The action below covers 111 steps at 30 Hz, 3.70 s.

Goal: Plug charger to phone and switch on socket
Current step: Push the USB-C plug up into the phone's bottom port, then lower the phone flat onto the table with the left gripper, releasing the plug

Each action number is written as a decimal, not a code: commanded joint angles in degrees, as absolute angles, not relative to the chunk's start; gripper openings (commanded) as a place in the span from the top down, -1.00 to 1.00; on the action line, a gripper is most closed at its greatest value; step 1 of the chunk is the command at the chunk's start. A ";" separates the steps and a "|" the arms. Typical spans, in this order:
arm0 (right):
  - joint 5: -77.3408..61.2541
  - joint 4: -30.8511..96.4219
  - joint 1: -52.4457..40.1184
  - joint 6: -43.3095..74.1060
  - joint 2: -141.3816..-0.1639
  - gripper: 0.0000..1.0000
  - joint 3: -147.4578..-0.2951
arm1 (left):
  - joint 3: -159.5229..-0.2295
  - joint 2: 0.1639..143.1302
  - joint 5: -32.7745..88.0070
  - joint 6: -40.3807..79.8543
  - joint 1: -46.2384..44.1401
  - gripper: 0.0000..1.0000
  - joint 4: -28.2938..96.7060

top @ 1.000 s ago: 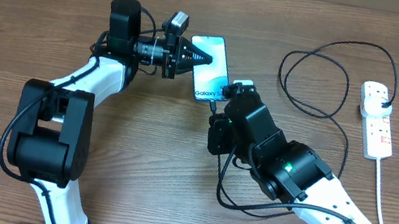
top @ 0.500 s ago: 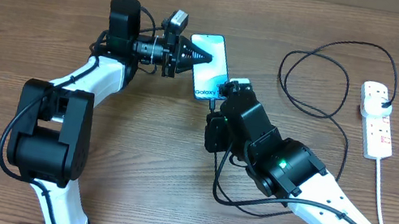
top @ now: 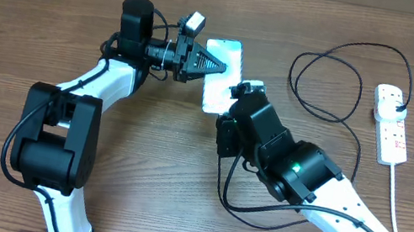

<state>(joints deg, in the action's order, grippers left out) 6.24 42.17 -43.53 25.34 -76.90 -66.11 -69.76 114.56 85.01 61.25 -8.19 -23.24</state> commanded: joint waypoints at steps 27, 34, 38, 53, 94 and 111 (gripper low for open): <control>4.62 48.84 -46.17 29.19 -84.71 0.42 -69.71 | -70.57 114.76 83.64 63.09 -8.27 0.92 -28.97; 8.16 45.93 -46.39 29.17 -85.84 0.51 -69.71 | -70.57 114.76 84.27 63.07 -8.27 0.92 -28.97; 8.14 45.93 -46.39 29.17 -85.84 0.61 -69.71 | -70.57 114.76 84.29 63.05 -8.27 0.92 -28.97; 9.63 40.27 -46.39 27.77 -85.84 0.92 -69.78 | -70.57 114.74 88.68 61.06 -8.29 0.92 -29.02; 28.05 60.66 -34.96 25.32 -47.09 -0.85 -79.50 | -83.00 114.74 62.17 42.44 -25.15 0.92 -7.49; 22.24 55.51 -34.92 29.21 -60.03 -0.97 -78.72 | -82.19 117.86 37.71 12.53 -21.98 0.92 39.68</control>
<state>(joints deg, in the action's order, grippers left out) 24.71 56.10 -35.22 28.49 -59.61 -78.61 -82.02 115.50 39.90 11.42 -22.02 40.91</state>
